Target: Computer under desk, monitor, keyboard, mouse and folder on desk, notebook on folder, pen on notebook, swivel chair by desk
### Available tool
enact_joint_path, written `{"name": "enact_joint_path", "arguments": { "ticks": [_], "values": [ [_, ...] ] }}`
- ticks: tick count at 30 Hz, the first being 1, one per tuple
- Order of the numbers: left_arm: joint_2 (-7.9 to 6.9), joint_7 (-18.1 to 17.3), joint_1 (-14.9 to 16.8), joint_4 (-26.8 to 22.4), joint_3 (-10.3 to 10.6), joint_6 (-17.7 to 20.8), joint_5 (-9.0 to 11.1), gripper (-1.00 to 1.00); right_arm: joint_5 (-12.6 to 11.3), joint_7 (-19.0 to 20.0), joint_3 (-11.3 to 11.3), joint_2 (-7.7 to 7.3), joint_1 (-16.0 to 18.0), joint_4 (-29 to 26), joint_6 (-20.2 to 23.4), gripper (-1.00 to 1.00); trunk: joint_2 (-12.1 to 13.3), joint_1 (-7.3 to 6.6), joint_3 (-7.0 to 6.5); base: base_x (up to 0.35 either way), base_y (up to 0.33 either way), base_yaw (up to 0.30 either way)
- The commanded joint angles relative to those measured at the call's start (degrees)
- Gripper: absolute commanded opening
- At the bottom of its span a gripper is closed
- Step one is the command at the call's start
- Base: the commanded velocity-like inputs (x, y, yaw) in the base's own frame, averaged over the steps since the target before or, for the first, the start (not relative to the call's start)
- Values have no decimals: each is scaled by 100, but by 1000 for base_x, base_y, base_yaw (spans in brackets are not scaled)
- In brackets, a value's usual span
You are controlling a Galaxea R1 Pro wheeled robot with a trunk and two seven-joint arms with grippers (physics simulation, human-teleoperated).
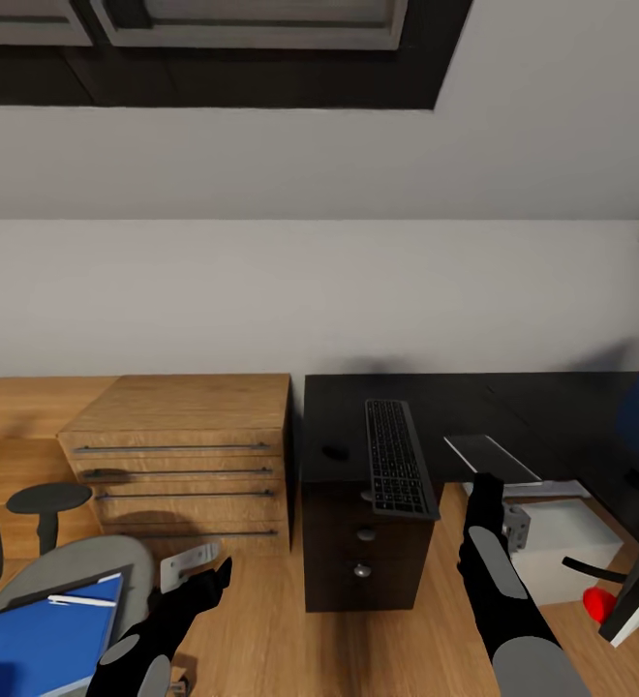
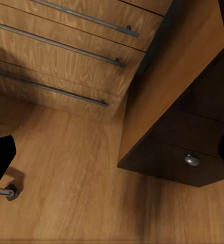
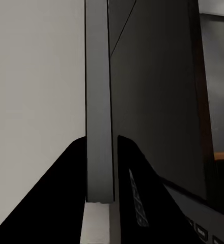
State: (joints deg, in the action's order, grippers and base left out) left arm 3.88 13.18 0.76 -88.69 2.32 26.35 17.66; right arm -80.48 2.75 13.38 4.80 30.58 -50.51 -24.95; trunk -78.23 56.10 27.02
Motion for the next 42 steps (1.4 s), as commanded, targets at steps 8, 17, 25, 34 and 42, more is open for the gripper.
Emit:
{"name": "enact_joint_path", "arguments": {
  "ticks": [8, 17, 25, 34, 42],
  "values": [
    [-1, 53, 4, -14, 7, 19, 64, 100, -65, 44, 7, 4, 3, -2, -5, -100, -4, -1, 6, -18, 0, 0],
    [7, 53, 4, -25, 13, 19, 65, 100, -83, 99, -1, 18, 6, -21, 4, -100, -4, -1, 6, 0, 0, 0],
    [8, 53, 4, -25, 15, 19, 63, 100, -91, 534, 3, 21, 6, -28, 15, -100, -4, -1, 6, 0, 0, 0],
    [8, 53, 4, -25, 22, 19, 63, 100, -91, 572, 6, 21, 3, -24, 12, -100, -124, 65, 60, 0, 0, 0],
    [8, 53, 4, -25, 23, 19, 63, 100, -91, 578, 4, 21, 3, -20, 8, -100, -445, 241, 204, 0, 0, 0]
  ]
}}
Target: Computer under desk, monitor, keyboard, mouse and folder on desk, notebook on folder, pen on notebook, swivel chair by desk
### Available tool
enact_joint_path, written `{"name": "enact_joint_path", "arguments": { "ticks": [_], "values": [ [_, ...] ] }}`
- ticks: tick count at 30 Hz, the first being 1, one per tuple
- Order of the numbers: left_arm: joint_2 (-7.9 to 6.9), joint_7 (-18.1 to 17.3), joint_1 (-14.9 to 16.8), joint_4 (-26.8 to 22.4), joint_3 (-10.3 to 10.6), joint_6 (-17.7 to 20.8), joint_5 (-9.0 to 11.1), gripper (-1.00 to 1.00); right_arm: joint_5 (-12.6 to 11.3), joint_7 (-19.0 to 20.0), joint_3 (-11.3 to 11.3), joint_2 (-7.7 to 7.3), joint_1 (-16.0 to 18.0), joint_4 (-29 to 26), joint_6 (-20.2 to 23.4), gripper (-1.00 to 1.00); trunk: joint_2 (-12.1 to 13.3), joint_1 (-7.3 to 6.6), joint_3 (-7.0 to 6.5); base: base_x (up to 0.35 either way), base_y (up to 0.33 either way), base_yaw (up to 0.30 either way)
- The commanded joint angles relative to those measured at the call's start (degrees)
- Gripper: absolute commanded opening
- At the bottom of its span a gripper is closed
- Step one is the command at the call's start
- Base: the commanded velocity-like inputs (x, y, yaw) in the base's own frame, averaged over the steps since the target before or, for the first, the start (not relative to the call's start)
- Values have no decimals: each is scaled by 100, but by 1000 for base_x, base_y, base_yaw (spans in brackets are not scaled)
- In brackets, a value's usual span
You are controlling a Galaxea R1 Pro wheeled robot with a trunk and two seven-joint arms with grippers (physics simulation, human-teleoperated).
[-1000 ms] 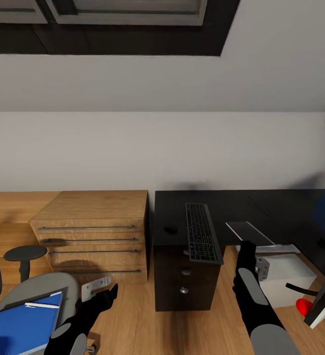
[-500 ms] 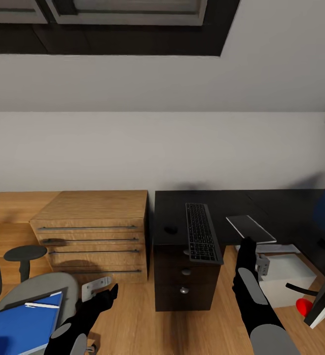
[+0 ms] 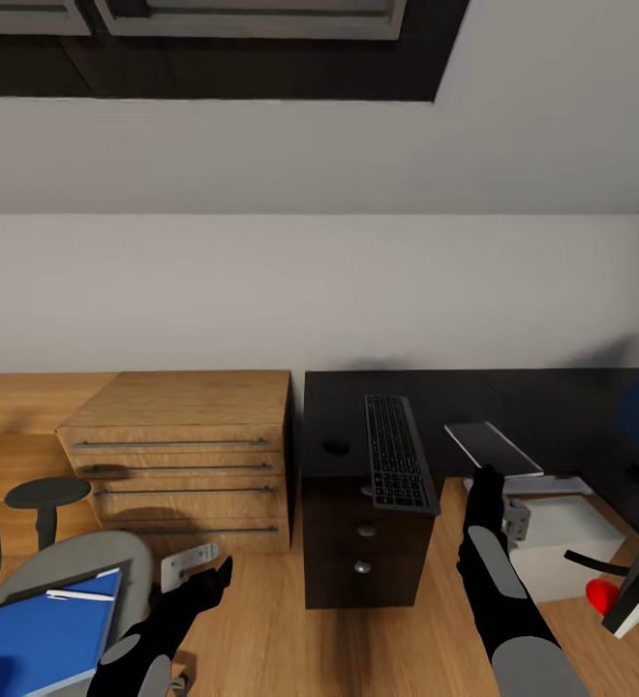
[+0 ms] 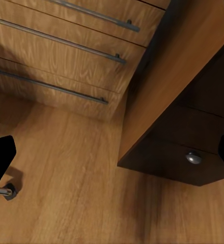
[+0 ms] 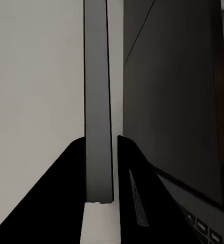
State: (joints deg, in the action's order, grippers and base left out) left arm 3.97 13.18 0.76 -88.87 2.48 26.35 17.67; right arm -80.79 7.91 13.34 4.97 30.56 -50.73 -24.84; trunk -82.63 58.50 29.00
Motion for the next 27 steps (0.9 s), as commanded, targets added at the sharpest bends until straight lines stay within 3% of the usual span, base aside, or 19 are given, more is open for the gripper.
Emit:
{"name": "enact_joint_path", "arguments": {
  "ticks": [1, 24, 27],
  "values": [
    [-1, 53, 4, -8, 7, 19, 61, 100, -60, 62, 7, 4, 4, 1, -4, -100, -45, 22, 24, 0, 0, 0],
    [8, 53, 4, 0, 7, 19, 61, 100, -58, 62, 11, -4, 5, 0, -4, -100, -968, 528, 437, 0, 0, 0],
    [8, 55, 4, 1, 7, 19, 59, 100, -58, 62, 11, -4, 4, 1, -4, -100, -968, 528, 437, 0, 0, 0]
  ]
}}
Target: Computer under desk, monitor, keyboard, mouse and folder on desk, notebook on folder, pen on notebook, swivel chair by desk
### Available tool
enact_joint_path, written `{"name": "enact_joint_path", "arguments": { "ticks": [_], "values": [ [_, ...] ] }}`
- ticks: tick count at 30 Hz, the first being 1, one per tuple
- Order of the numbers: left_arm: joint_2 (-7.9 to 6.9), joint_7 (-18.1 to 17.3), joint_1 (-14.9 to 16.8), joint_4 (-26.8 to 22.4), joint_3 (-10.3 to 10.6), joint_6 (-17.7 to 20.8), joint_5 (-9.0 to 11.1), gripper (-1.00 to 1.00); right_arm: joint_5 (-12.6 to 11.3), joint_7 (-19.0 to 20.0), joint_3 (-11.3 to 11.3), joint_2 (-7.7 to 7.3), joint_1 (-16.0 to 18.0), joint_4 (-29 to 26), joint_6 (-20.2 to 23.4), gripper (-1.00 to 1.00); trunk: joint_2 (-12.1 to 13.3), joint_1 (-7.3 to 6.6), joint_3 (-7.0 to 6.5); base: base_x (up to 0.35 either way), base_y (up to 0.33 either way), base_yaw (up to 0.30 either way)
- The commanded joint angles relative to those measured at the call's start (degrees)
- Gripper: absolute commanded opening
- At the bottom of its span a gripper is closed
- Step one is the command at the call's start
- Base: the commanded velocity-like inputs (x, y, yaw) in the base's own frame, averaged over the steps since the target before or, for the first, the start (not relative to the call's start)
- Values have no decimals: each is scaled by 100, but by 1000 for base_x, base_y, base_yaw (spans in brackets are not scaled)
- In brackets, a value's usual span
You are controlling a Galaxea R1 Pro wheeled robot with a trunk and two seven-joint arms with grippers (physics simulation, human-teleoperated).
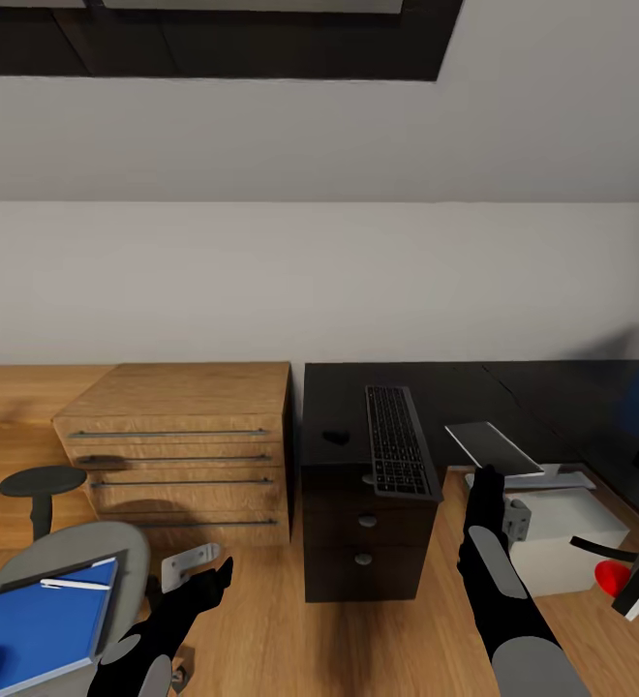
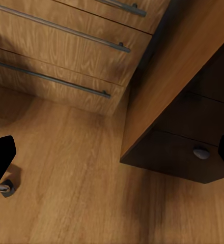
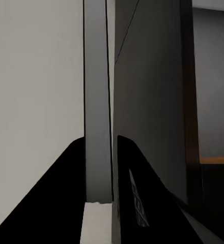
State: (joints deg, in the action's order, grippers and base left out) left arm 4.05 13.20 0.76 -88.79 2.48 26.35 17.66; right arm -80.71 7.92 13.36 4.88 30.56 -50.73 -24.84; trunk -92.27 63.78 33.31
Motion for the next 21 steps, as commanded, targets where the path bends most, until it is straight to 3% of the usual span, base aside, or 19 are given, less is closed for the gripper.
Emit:
{"name": "enact_joint_path", "arguments": {
  "ticks": [1, 21],
  "values": [
    [-4, 55, 3, -7, 7, 19, 55, 100, -65, 61, 9, 4, 5, 2, -3, -100, -3, 0, 6, 0, 0, 0],
    [35, 56, 3, 27, 11, 33, 41, 100, -39, 41, -26, -4, -3, 119, 141, -100, -3, 0, 6, 0, 0, 0]
  ]
}}
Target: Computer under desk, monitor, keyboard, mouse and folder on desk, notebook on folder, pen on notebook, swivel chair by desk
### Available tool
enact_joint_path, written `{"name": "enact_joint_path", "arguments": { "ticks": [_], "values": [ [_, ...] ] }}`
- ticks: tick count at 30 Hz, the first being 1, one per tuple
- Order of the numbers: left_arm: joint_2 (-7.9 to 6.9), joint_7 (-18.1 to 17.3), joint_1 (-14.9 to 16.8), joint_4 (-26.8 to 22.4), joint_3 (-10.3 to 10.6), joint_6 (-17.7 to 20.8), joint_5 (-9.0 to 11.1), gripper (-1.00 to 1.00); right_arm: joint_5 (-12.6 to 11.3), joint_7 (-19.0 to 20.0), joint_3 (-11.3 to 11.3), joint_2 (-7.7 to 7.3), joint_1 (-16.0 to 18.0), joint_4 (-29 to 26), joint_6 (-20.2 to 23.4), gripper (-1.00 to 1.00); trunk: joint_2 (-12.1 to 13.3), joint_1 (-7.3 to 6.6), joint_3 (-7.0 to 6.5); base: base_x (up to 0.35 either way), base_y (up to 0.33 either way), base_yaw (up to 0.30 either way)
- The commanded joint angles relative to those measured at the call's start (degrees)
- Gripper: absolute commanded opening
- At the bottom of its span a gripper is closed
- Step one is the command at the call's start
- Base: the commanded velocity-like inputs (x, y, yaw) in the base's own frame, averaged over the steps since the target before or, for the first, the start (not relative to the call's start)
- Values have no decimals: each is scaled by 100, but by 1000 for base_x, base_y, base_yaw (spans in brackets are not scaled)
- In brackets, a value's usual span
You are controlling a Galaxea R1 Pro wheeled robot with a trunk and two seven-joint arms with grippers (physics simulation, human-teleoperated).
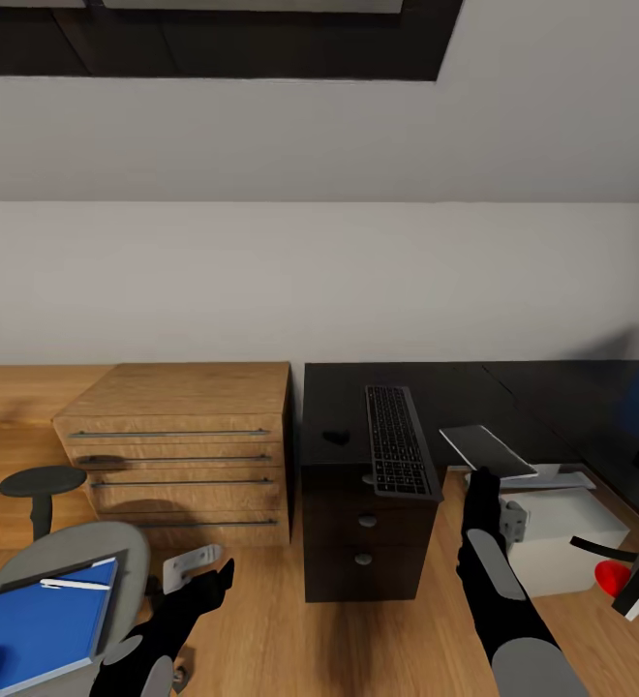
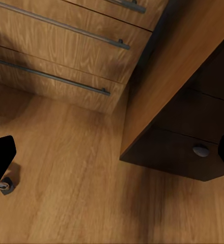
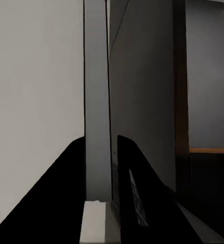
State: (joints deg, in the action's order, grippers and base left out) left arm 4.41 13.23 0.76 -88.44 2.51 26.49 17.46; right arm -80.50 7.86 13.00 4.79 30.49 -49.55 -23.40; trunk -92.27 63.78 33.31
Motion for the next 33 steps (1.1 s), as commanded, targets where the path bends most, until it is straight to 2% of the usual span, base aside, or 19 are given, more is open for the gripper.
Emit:
{"name": "enact_joint_path", "arguments": {
  "ticks": [1, 15, 33],
  "values": [
    [6, 54, 3, -9, 6, 20, 60, 100, -57, 46, 10, 18, 6, -5, -26, -100, -3, 0, 6, 0, 0, 0],
    [16, 56, 3, -15, 4, 23, 65, 100, -96, 32, 18, 30, 7, -19, -138, -100, -3, 0, 6, 4, 1, 0],
    [7, 56, 3, -15, 3, 31, 65, 100, -94, 31, 19, 26, 4, -12, -138, -100, -3, 0, 6, 125, 21, 0]
  ]
}}
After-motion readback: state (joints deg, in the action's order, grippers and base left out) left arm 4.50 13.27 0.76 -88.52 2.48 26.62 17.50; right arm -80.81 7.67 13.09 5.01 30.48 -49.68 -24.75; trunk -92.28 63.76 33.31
